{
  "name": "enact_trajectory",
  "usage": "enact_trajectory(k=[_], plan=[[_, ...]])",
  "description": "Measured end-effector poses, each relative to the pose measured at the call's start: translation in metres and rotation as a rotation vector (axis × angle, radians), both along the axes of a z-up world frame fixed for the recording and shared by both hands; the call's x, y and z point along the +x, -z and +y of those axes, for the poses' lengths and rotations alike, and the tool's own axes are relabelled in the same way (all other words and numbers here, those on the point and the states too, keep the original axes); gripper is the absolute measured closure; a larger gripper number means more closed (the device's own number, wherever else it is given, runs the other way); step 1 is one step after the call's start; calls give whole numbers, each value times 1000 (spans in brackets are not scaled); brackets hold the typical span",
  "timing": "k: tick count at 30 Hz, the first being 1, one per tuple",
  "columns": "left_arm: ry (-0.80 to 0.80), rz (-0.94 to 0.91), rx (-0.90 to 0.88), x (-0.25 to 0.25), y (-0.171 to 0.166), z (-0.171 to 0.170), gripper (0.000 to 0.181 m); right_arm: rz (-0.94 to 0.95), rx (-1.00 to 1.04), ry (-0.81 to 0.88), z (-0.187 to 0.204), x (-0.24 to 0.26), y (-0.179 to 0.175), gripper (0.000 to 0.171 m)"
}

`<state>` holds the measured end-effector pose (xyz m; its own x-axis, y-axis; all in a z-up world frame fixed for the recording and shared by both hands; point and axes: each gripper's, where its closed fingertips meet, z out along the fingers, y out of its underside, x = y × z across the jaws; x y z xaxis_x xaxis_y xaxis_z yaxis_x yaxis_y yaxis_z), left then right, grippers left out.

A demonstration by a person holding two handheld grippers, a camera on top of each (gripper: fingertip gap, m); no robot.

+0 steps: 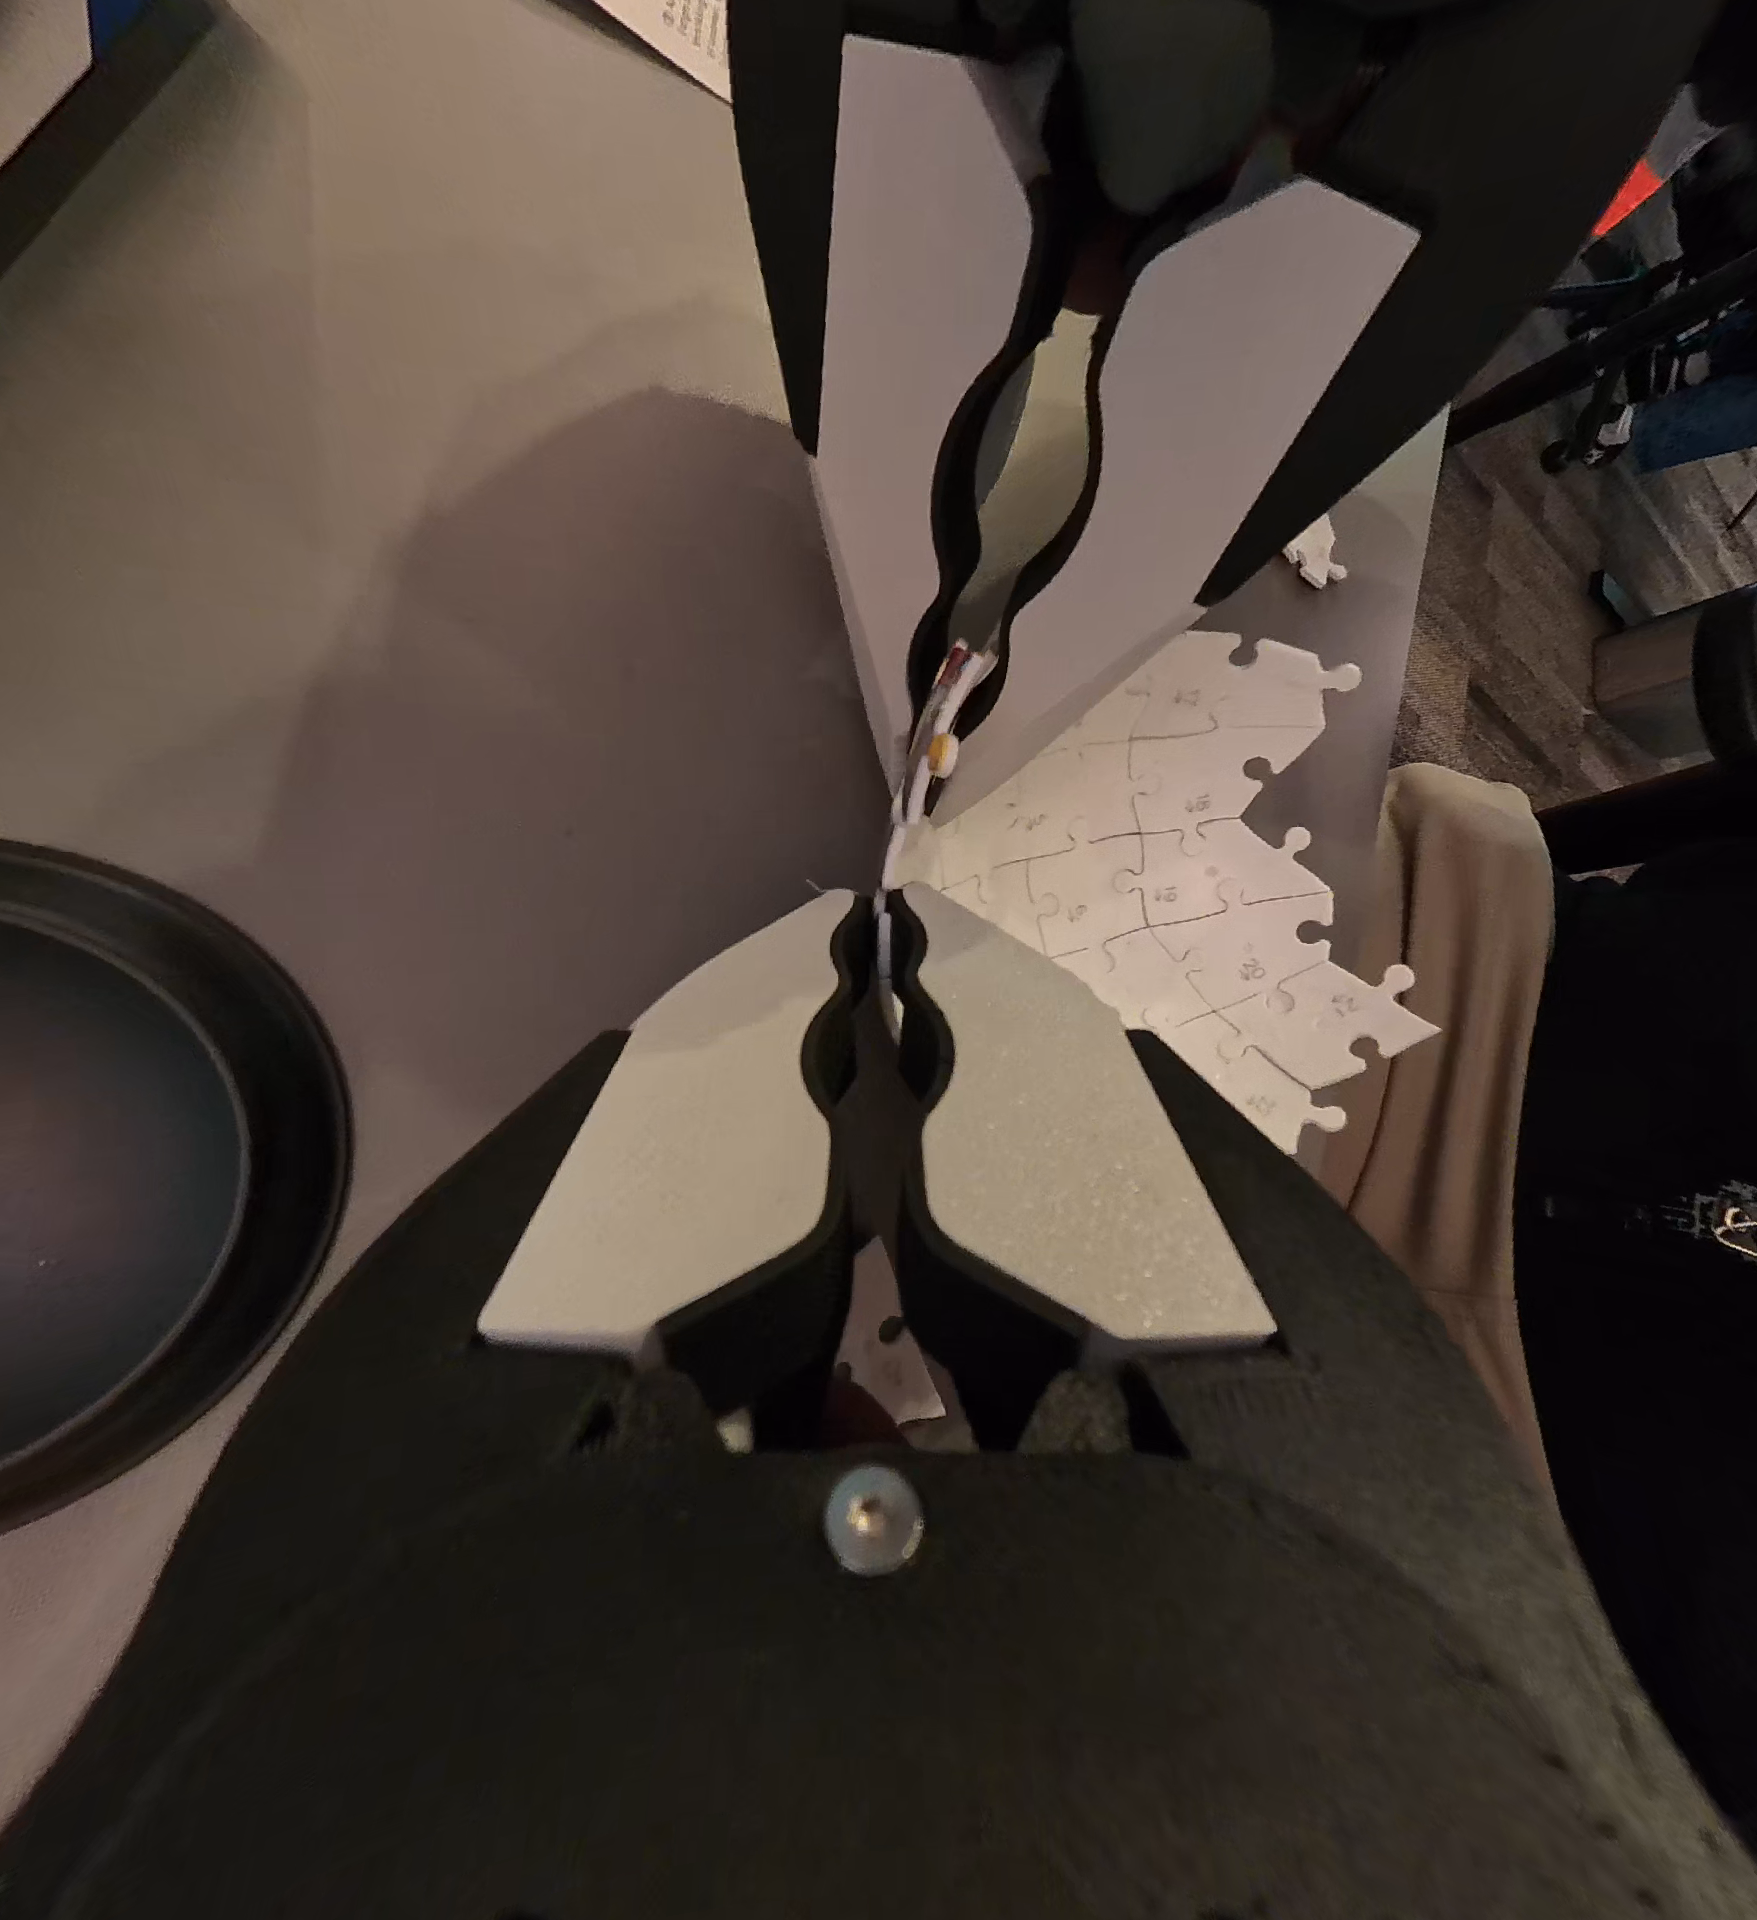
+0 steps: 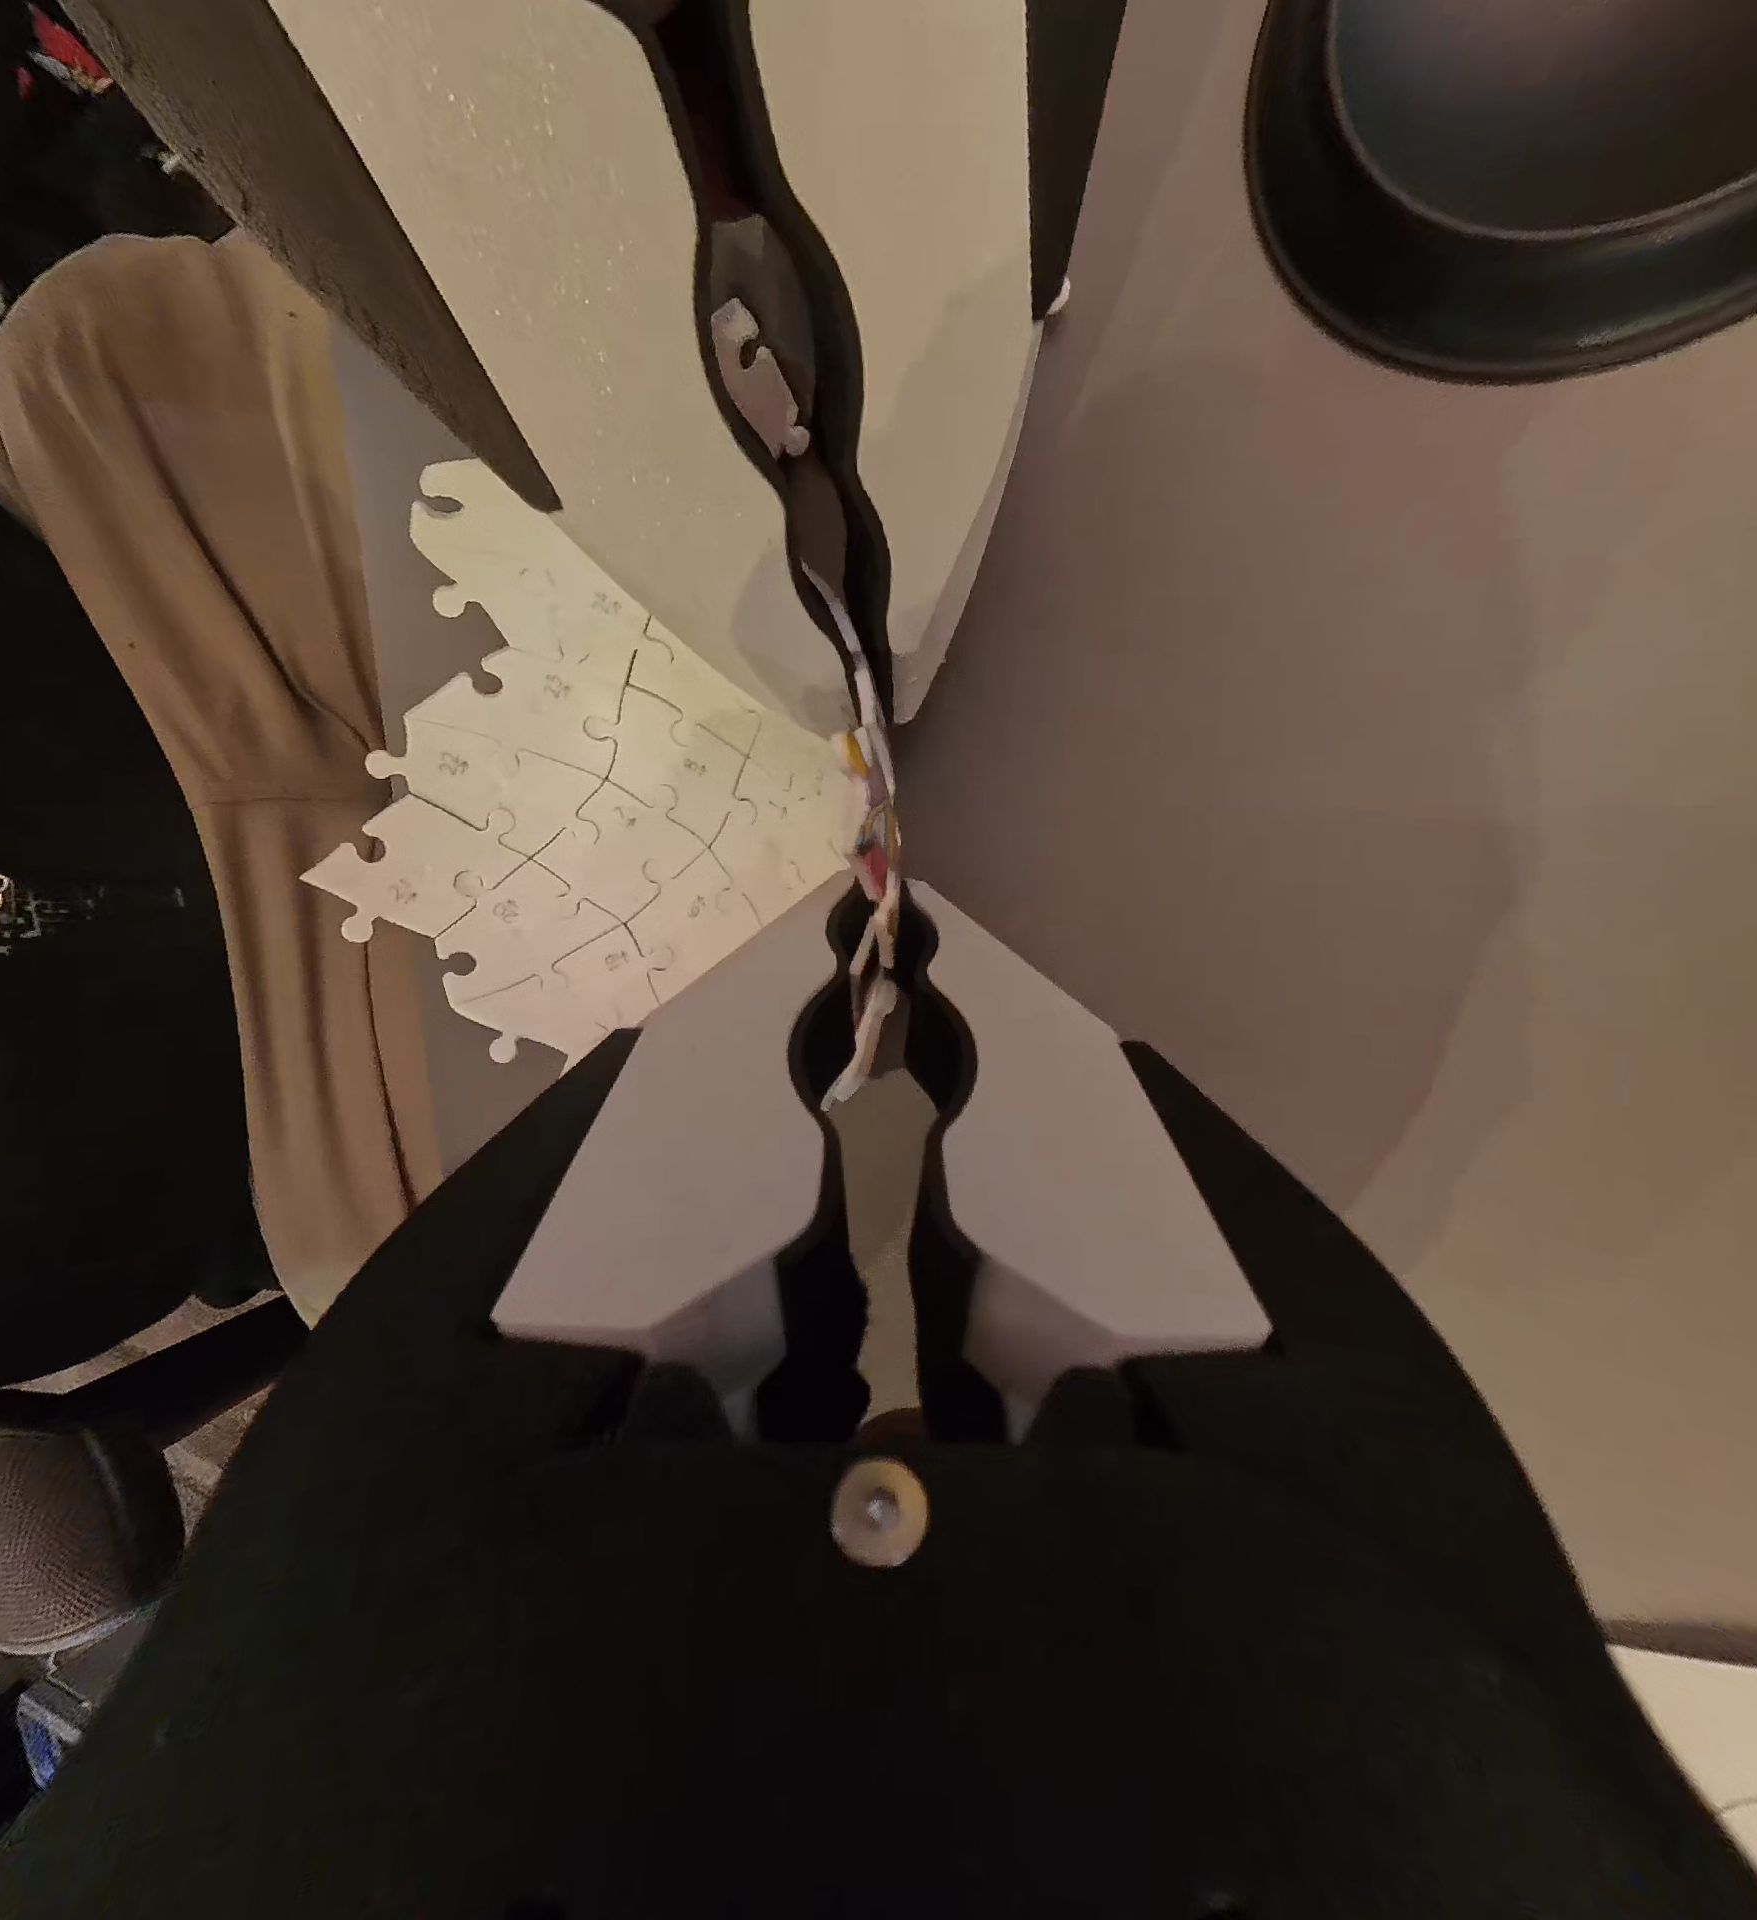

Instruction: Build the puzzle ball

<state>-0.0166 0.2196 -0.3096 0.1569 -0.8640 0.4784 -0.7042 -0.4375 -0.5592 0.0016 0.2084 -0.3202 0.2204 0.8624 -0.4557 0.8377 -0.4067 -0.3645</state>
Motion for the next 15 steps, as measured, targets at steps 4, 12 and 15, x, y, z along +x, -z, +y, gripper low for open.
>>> enact_trajectory(k=[4, 12, 15], plan=[[-3, 8, 5, -2, -1, 3, 179, 40, 5, 43, 2, -3, 0, 170], [-8, 6, 7, 0, 0, 2, 179, 64, 45, 54, 4, 2, -3, 168], [-10, 4, 5, 0, 1, 1, 179, 75, 58, 64, 4, 2, -2, 169]])
